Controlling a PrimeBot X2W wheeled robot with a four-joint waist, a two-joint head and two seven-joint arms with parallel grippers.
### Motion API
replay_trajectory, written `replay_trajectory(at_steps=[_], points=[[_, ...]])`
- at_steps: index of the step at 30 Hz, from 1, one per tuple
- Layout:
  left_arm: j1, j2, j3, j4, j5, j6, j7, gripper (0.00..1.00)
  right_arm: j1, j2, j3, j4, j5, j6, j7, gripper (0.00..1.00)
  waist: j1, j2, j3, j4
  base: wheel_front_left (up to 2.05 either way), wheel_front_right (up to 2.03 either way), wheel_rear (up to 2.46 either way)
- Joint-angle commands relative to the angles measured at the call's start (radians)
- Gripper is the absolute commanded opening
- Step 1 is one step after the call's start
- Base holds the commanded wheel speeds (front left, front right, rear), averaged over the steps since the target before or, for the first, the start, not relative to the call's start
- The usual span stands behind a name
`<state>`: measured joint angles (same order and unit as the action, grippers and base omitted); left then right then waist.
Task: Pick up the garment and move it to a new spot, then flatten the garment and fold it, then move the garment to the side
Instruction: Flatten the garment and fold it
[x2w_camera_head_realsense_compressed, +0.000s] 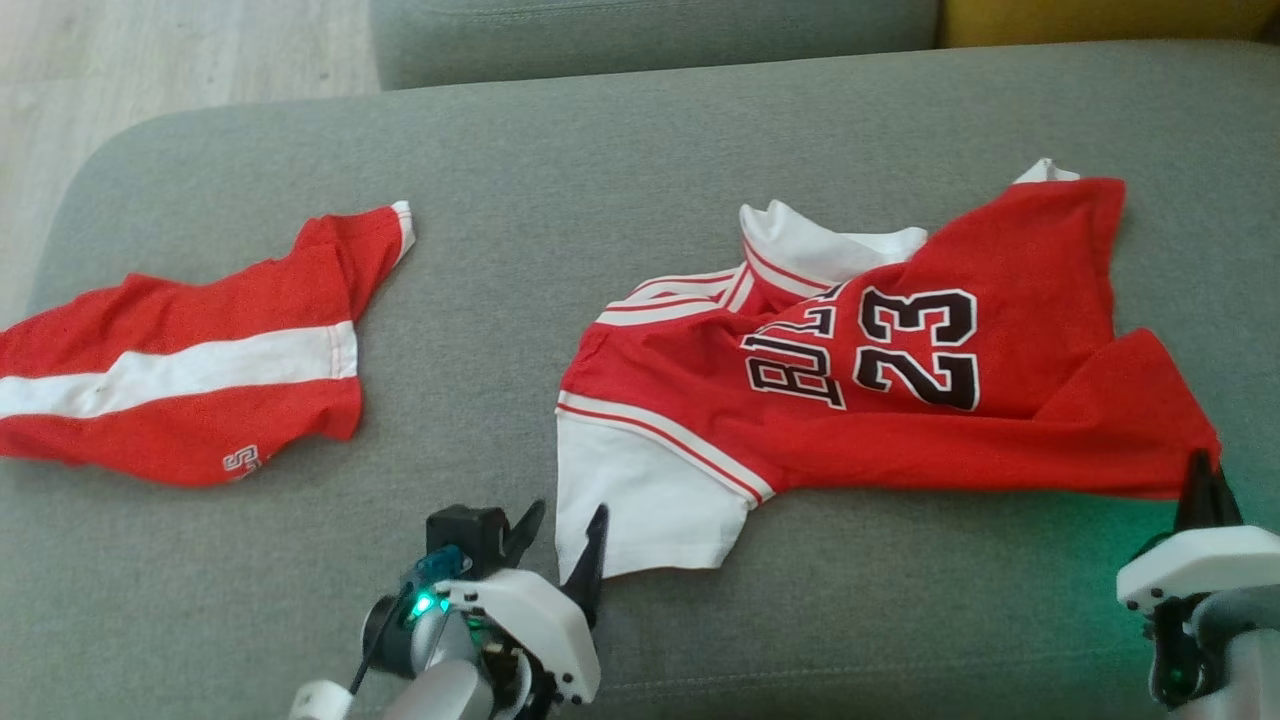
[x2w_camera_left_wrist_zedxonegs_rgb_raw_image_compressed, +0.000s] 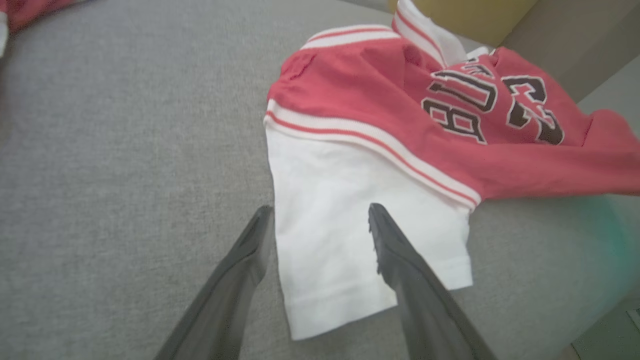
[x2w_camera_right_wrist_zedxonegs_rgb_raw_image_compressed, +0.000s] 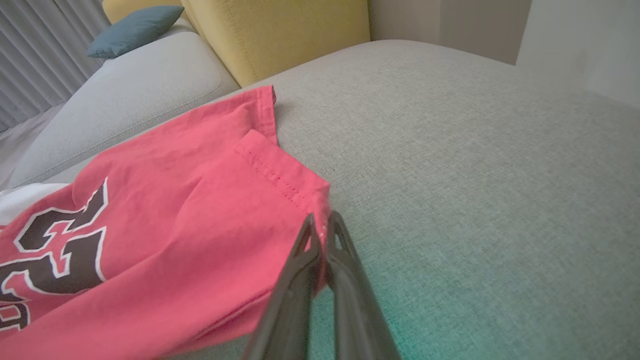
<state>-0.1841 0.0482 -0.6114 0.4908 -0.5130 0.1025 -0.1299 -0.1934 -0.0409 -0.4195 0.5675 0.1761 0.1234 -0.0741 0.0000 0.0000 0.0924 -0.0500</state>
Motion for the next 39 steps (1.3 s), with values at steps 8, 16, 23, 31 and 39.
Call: replay_trajectory(at_steps=[8, 16, 23, 31, 39], points=[[-0.044, 0.019, 0.014, 0.050, 0.030, 0.082, 0.080, 1.00, -0.014, -0.009, 0.068, -0.058, 0.026, 0.007, 0.010, 0.00, 0.0000, 0.0000, 0.003, -0.029, 0.00, 0.00, 0.00], [-0.042, 0.020, -0.014, 0.058, 0.009, 0.062, 0.163, 1.00, -0.008, -0.009, 0.086, -0.077, 0.037, 0.007, 0.016, 0.00, 0.0000, 0.0000, 0.004, -0.034, 0.00, 0.00, 0.00], [-0.038, 0.016, -0.031, 0.008, -0.024, 0.008, 0.163, 0.00, -0.010, -0.009, 0.091, -0.092, 0.037, 0.007, 0.017, 0.00, 0.0000, 0.0000, -0.003, -0.033, 0.00, 0.00, 0.00], [-0.054, 0.011, 0.027, -0.106, -0.111, -0.050, 0.077, 0.00, -0.032, -0.009, 0.129, -0.158, 0.039, 0.007, 0.001, 0.00, 0.0000, 0.0000, -0.032, -0.032, 0.00, 0.00, 0.00], [-0.128, 0.007, 0.114, -0.281, -0.217, -0.095, 0.024, 0.00, -0.104, -0.009, 0.200, -0.302, 0.032, 0.007, 0.002, 0.00, 0.0000, 0.0000, -0.074, -0.041, 0.00, 0.00, 0.00]])
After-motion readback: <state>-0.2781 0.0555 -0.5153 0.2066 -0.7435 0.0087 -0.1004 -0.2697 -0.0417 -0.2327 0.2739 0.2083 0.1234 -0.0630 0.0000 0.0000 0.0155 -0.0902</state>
